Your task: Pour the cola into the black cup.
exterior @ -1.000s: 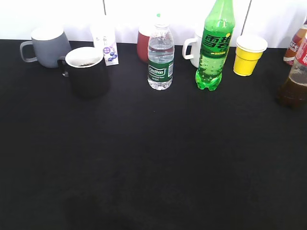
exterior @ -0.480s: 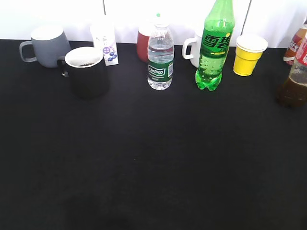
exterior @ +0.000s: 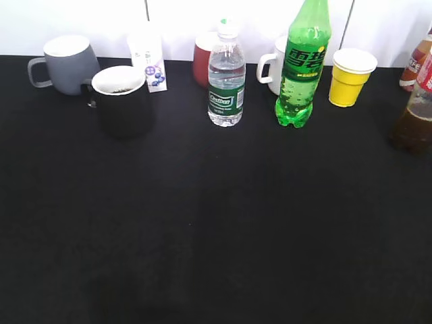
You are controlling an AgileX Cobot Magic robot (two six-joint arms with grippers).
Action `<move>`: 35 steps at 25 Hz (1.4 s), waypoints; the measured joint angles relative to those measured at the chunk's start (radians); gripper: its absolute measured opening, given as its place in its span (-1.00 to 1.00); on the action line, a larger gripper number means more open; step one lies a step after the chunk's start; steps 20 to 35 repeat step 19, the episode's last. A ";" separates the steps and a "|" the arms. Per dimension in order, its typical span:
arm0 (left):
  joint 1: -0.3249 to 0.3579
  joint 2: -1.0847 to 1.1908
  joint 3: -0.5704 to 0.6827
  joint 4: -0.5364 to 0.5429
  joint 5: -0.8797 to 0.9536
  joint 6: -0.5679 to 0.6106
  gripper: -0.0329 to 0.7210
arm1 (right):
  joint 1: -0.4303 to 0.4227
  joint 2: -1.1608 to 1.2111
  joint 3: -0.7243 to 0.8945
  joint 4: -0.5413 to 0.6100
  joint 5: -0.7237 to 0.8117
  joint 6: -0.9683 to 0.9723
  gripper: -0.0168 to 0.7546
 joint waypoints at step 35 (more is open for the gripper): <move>0.205 -0.001 0.000 -0.002 0.000 0.000 -0.27 | -0.140 -0.003 0.000 0.004 -0.001 0.001 0.20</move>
